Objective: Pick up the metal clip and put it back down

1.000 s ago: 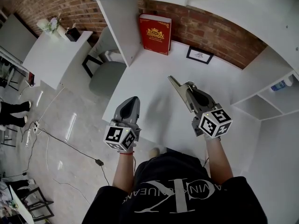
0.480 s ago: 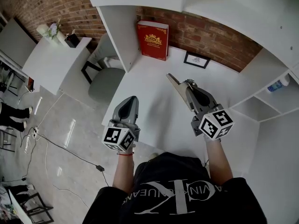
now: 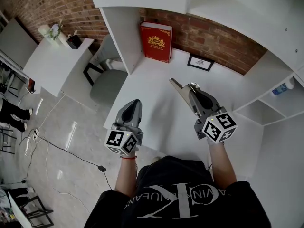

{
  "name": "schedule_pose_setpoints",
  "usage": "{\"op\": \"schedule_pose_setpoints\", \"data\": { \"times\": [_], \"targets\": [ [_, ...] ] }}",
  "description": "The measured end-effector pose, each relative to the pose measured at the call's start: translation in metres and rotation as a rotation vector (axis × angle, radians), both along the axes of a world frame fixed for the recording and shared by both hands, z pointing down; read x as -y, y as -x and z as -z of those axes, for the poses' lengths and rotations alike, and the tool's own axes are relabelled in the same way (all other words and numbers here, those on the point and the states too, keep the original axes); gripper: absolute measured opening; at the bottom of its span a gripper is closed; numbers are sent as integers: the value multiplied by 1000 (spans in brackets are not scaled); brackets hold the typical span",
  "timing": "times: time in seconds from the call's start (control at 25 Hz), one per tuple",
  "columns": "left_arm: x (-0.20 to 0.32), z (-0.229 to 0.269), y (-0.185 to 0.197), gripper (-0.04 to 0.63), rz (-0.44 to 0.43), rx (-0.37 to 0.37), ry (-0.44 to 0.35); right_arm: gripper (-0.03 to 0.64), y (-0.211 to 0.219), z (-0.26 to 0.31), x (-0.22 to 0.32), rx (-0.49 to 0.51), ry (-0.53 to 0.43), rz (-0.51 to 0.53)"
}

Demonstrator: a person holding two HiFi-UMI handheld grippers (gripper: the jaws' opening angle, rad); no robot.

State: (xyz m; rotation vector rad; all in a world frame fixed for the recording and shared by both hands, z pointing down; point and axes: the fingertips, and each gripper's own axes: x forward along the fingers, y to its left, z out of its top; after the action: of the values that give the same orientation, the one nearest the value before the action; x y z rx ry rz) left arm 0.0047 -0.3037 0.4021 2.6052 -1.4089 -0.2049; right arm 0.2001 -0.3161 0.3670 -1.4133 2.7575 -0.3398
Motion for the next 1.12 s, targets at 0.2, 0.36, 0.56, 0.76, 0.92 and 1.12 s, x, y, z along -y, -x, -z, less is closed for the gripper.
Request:
{"op": "schedule_pose_setpoints", "data": {
  "times": [0.2,0.36,0.56,0.76,0.92,1.12],
  "targets": [
    [-4,-15,1,11,0,7,33,29,4,-18,0,-6,48,7],
    [-10,-32,2,11,-1,7,58,29,9,-44,-2,-22,106,13],
    [-18,-54,8,11,16,26,110,29,14,-78,-7,-35,187,23],
    [-25,-69,11,11,23,27,148,29,18,-108,-11,-48,254,35],
    [-30,-84,11,11,27,35,181,29,19,-136,-14,-60,313,39],
    [-38,-97,11,11,28,25,218,29,23,-163,-21,-64,370,49]
  ]
}}
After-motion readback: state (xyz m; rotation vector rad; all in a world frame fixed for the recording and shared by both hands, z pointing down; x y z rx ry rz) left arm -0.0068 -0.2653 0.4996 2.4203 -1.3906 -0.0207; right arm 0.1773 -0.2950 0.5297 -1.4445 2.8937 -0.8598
